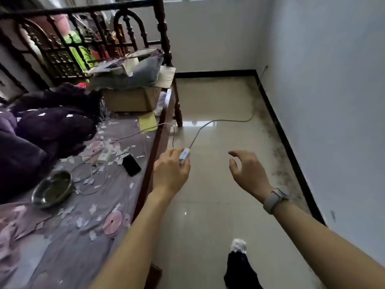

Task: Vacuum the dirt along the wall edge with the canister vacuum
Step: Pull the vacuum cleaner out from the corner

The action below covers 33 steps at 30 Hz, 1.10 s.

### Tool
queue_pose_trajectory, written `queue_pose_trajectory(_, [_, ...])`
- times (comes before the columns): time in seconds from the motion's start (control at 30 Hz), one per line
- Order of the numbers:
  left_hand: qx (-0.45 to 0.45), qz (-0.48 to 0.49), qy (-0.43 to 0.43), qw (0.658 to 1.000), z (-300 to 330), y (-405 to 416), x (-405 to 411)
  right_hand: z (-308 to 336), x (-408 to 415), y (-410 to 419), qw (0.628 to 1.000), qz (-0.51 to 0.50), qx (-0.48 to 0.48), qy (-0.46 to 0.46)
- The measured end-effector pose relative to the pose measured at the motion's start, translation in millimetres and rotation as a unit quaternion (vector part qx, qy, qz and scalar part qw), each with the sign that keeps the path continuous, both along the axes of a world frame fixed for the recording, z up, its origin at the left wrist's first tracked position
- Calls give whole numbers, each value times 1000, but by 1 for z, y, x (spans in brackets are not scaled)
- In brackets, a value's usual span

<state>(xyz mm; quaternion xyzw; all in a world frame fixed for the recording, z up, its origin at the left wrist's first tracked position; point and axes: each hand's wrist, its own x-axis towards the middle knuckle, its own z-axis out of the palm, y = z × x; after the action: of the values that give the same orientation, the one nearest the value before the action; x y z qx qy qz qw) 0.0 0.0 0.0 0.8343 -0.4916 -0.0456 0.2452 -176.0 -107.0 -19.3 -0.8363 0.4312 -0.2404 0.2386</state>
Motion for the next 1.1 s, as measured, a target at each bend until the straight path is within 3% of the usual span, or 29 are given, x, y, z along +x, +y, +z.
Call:
queue_pose_trajectory(0.2, [83,8,63,995,-58,-136,-2,-56,-2,-122,991,-22,106,78])
queue_pose_trajectory(0.43, [128,-21,49,990,-58,-308,27,-61,32,-289,983,4,118,144])
queue_pose_trajectory(0.8, [144,27,34,989,-72,-531,189,-67,200,-539,982,79,94,144])
queue_pose_trajectory(1.1, [179,-18,3,984,-62,-759,338,-47,350,-755,974,81,60,203])
